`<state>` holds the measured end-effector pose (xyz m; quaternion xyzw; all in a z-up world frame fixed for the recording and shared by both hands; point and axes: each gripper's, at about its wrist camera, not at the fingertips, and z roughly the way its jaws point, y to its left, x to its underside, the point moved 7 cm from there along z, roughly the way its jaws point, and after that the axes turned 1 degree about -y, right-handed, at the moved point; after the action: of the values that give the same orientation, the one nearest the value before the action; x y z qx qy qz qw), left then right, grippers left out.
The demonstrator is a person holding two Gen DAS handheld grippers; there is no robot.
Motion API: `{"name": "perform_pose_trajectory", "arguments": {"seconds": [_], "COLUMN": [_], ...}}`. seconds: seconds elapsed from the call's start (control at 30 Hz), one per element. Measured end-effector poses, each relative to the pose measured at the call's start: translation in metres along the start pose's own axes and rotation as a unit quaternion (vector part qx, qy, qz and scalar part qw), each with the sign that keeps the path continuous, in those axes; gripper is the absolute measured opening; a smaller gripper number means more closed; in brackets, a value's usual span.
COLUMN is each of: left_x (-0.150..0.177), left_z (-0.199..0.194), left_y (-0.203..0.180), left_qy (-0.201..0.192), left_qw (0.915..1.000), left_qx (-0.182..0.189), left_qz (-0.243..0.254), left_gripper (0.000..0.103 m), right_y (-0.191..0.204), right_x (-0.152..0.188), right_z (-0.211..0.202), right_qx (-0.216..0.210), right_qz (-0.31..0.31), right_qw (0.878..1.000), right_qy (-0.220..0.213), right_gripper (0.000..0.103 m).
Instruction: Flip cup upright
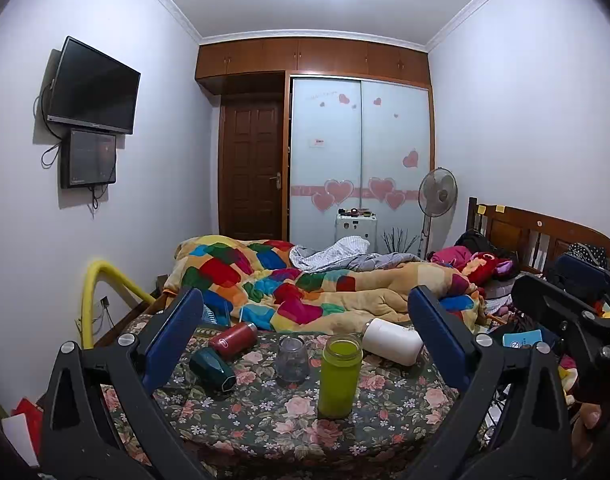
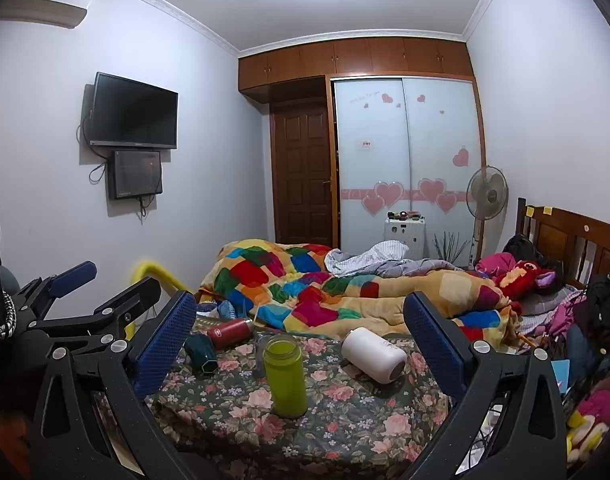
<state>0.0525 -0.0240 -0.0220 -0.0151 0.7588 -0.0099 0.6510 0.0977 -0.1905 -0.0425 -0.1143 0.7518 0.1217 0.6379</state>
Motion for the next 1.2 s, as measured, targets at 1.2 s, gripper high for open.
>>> {"name": "perform_pose_trajectory", "arguments": {"seconds": [1.2], "left_x": [0.004], "left_z": [0.004], "left_y": [-0.009], "left_qy": [0.0], "left_qw": [1.0], "left_qx": [0.003], "left_qz": [0.0], "left_gripper": [0.103], "right_y": [0.002], "right_x": [0.002], "right_z": [0.003], "right_qx": [0.0], "right_qz": [0.002], "right_qw": [1.0], "right_qy": [0.004], "right_gripper": [0.103]}}
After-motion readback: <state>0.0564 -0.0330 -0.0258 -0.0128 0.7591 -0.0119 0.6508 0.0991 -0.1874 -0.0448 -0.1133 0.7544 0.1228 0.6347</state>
